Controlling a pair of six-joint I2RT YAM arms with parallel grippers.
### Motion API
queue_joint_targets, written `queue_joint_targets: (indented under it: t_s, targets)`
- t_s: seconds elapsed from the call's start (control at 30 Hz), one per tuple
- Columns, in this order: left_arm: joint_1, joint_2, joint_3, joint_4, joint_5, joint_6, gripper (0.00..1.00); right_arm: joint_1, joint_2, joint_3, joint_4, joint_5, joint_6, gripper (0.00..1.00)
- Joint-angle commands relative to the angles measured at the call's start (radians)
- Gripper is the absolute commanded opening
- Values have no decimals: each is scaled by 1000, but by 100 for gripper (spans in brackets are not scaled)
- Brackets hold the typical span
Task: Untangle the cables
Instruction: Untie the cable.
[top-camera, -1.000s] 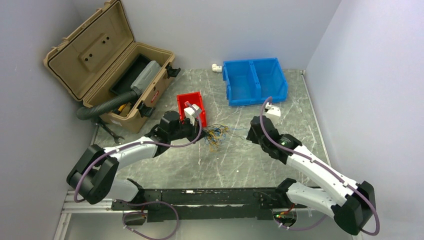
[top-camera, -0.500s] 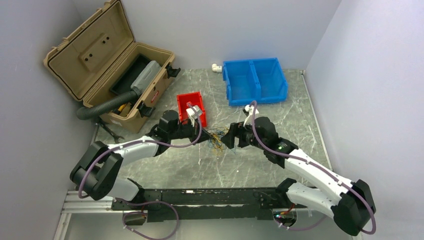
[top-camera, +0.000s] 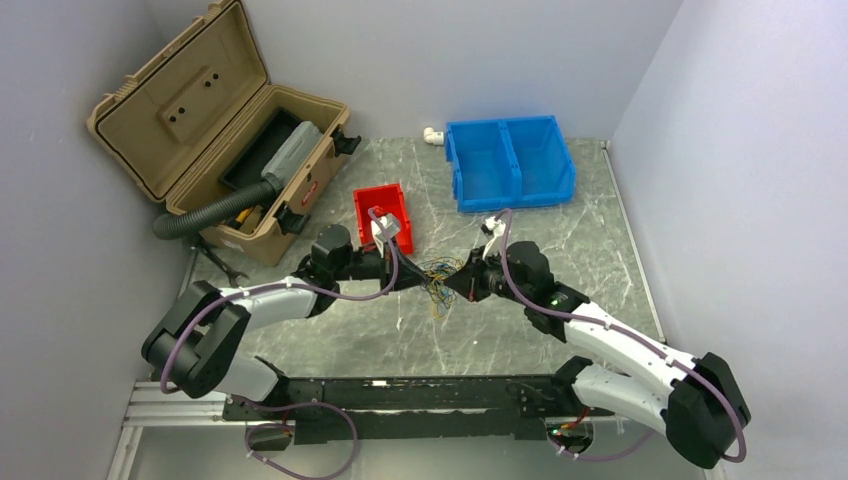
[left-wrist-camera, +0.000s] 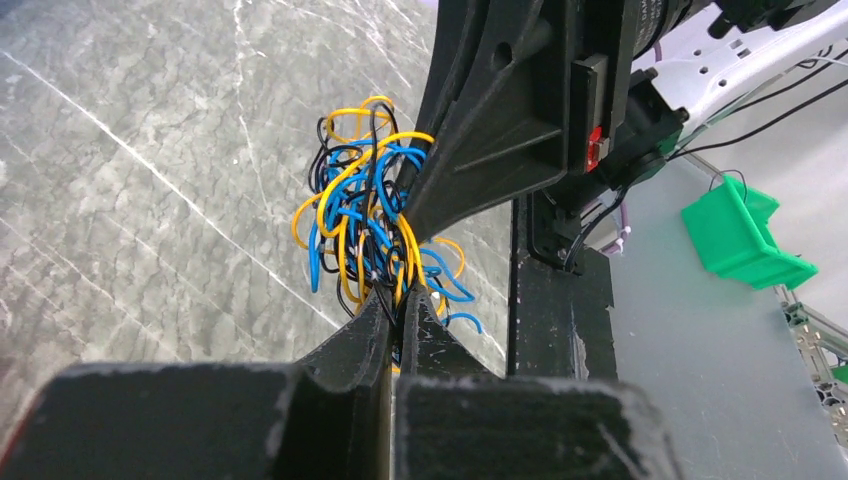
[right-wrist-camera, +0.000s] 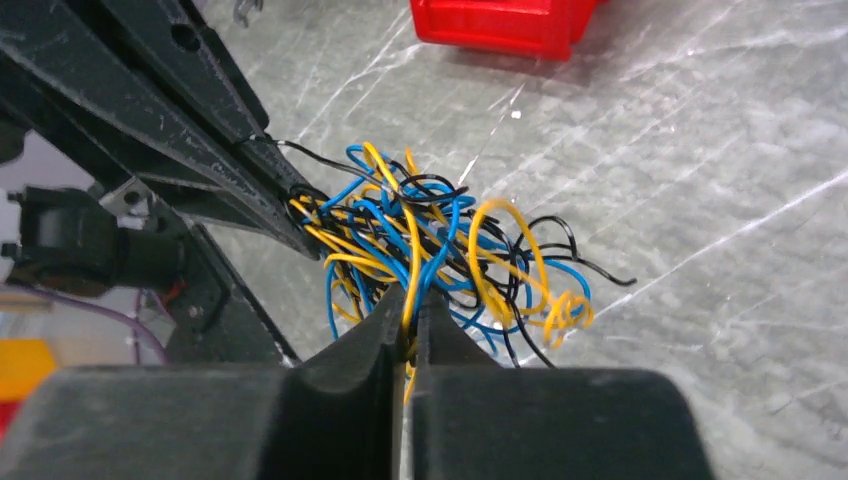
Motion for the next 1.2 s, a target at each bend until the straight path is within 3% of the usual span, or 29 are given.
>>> queue_joint_targets:
  t_s: [0.0,0.13,0.27,0.43,0.57,0.63,0.8,0.83,0.87,0.93,0.97,1.07,1.17]
  targets:
    - [-6,-27,10,20,9,18,0,3,-45,56,-68,204,25,0]
    - [-6,-65,34,-185,-172,107,0,4,-81,117,-341,657,109,0]
    - [-4,-103,29,-269,-314,133,0,-1,-65,187,-590,997,251,0]
    - [-3,-121,46,-384,-498,143,0,-1,-10,278,-953,1284,547,0]
    - [-2,-144,35,-414,-600,140,0,-2,43,344,-1186,1365,821,0]
    - [-3,-156,32,-430,-638,135,0,-2,42,344,-1138,1352,779,0]
    - [-2,-159,24,-392,-570,154,0,-2,-72,227,-689,1040,247,0]
    - [-1,-154,25,-385,-546,157,0,-2,-110,192,-601,943,123,4]
    - [-3,-151,27,-378,-526,160,0,-2,-146,160,-515,827,48,17]
    - [-2,-138,30,-361,-482,162,0,-2,-215,113,-403,642,-31,55]
    - [-3,-133,33,-355,-461,162,0,-2,-235,98,-367,577,-41,68]
    - [-2,-113,36,-327,-388,158,0,-2,-252,84,-312,449,-70,85]
    - [-2,-98,41,-309,-347,158,0,-2,-221,92,-297,372,-95,86]
